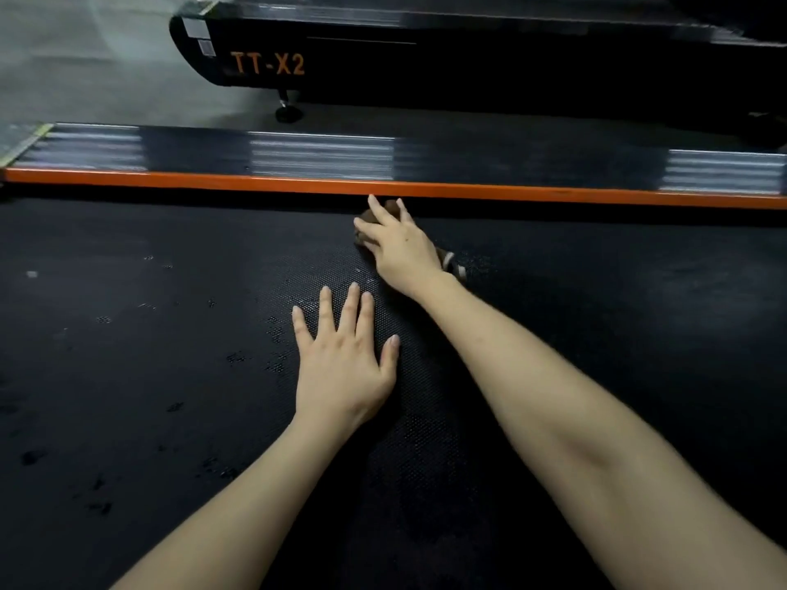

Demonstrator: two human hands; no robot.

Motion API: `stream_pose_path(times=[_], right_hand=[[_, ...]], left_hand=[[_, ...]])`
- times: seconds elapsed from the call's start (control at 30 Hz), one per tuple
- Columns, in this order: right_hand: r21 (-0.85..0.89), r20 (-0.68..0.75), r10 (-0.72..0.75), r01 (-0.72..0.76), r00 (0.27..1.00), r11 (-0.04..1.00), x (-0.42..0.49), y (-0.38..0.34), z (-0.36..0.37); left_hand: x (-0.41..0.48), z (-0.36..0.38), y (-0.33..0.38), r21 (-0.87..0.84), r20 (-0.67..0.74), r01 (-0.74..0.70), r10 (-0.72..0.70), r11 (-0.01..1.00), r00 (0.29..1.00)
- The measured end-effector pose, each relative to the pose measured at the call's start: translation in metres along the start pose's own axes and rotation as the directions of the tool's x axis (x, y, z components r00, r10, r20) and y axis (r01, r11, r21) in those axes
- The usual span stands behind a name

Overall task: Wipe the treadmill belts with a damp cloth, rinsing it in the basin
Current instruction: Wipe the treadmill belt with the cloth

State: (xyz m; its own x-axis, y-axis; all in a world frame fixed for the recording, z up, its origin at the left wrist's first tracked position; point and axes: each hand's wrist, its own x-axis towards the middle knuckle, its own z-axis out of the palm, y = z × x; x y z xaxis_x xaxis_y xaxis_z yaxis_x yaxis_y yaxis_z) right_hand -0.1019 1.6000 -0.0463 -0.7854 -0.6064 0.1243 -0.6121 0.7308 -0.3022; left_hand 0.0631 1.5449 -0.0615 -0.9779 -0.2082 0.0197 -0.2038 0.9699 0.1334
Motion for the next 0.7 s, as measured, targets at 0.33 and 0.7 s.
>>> stream_pose_path(times=[0.33, 0.7], right_hand=[[-0.01, -0.104, 0.235, -0.237, 0.966, 0.971, -0.046, 0.041, -0.018], [0.066, 0.03, -0.049, 0.047, 0.998, 0.997, -0.161, -0.009, -0.015]], left_hand=[[-0.002, -0.003, 0.001, -0.047, 0.021, 0.013, -0.012, 0.999, 1.0], [-0.086, -0.043, -0.024, -0.299, -0.186, -0.017, -0.041, 0.954, 0.982]])
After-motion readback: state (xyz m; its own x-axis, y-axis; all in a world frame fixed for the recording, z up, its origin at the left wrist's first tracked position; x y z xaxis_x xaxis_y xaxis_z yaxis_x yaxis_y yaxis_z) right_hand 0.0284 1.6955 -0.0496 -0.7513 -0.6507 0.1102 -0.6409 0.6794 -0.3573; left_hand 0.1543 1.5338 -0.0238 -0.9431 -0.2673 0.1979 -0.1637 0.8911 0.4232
